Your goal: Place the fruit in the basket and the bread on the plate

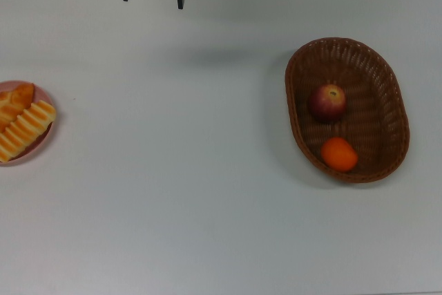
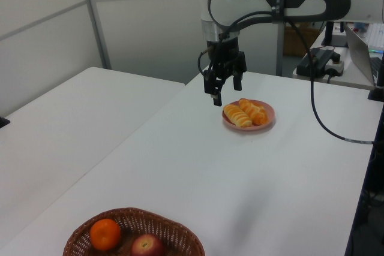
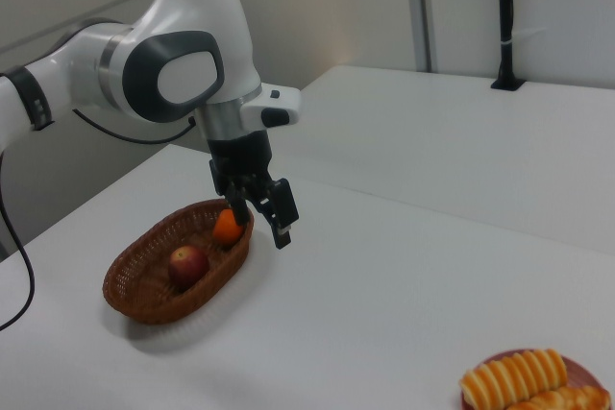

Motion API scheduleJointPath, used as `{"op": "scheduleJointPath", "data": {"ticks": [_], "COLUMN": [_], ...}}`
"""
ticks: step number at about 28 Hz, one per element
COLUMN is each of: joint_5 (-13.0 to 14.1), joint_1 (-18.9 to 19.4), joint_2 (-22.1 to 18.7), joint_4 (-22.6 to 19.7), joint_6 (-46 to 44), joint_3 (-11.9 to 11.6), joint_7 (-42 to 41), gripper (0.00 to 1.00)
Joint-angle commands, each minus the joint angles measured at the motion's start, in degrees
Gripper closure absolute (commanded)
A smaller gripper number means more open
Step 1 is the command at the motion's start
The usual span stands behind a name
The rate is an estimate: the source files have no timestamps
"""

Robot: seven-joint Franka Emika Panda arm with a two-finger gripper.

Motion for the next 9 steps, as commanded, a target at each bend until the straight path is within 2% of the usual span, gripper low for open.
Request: {"op": "scheduleJointPath", "data": {"ticks": [1, 9], "joint_5": [0.48, 0.48], "joint_1": [-0.42, -1.04], "joint_2": [-0.11, -0.11], "joint_4": [-0.22, -0.22], "joint_6": [1.39, 1.74], "joint_3": [0.13, 0.04], "joint_7": [-1.4, -1.4], "gripper": [0.0, 0.0]}}
